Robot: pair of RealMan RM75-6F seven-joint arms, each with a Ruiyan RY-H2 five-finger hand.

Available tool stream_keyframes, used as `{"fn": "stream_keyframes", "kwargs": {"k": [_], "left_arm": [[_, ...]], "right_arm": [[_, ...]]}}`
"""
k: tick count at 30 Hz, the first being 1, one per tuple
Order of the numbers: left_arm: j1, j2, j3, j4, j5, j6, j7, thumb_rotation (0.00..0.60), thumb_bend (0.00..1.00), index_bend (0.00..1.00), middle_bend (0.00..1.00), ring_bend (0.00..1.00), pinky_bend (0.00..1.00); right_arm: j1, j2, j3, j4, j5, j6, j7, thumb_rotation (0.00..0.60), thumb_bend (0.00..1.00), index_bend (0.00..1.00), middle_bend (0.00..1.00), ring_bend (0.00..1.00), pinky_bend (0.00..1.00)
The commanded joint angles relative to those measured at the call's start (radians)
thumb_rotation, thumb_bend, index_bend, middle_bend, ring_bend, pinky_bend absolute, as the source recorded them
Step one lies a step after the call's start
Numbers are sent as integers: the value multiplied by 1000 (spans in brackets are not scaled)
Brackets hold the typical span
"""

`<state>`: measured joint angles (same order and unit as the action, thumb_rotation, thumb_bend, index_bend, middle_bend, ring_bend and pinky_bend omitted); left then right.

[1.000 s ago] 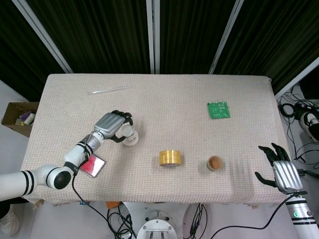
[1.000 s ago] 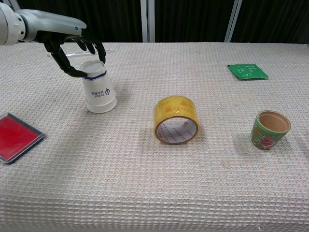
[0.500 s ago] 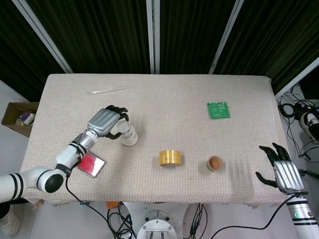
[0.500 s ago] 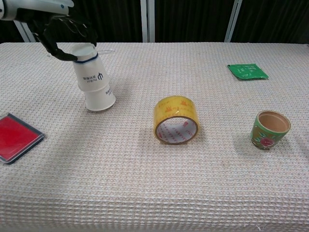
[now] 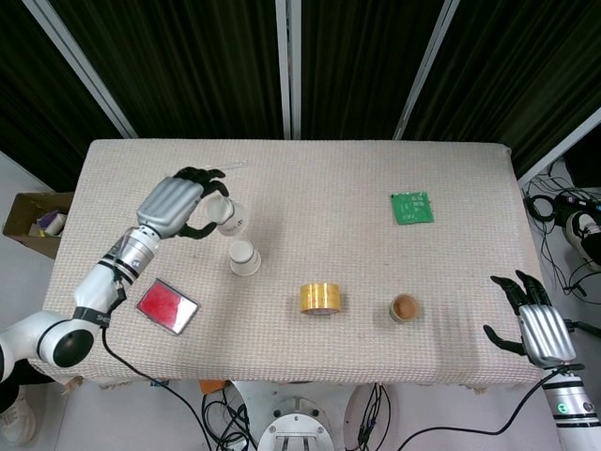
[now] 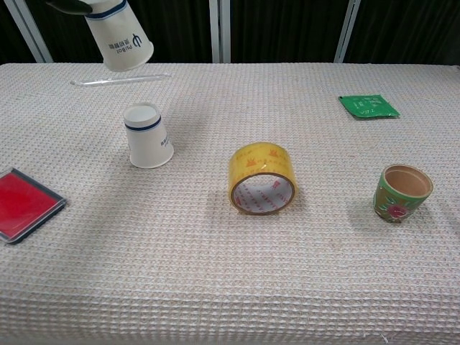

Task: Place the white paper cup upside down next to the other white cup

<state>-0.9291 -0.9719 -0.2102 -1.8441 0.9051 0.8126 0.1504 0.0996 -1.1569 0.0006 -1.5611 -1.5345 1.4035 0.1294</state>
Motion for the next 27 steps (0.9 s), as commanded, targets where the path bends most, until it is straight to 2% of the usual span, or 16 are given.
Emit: {"fn": "stream_keyframes", "kwargs": {"k": [1, 6, 10, 13, 20, 27], "left_arm": [[-33, -44, 31, 68, -62, -54, 51, 600, 379, 354, 143, 148, 139], [-17, -53, 86, 86, -110, -25, 114, 600, 380, 354, 143, 148, 139], [24, -42, 120, 64, -100, 26, 135, 600, 380, 355, 142, 148, 139], [42, -59, 139, 64, -88, 27, 139, 600, 380, 355, 143, 148, 139], [38, -161, 155, 130, -72, -13, 143, 600, 386, 354, 143, 148, 139], [34, -210, 156, 150, -67, -26, 148, 600, 383, 355, 143, 148, 139]], "right_arm": [[-5, 1, -1, 7, 5, 2, 8, 600, 188, 156, 198, 0, 107], [-5, 2, -3, 17, 8, -5, 18, 600, 188, 156, 198, 0, 107], [-1, -1, -1, 19, 5, -8, 17, 600, 188, 156, 198, 0, 107], [5, -5, -1, 18, 3, -18, 11, 600, 187, 156, 198, 0, 107], [10, -1, 1, -1, 2, -21, -12, 600, 188, 156, 198, 0, 107], [7, 5, 1, -12, 10, -23, -22, 600, 188, 156, 198, 0, 107]]}}
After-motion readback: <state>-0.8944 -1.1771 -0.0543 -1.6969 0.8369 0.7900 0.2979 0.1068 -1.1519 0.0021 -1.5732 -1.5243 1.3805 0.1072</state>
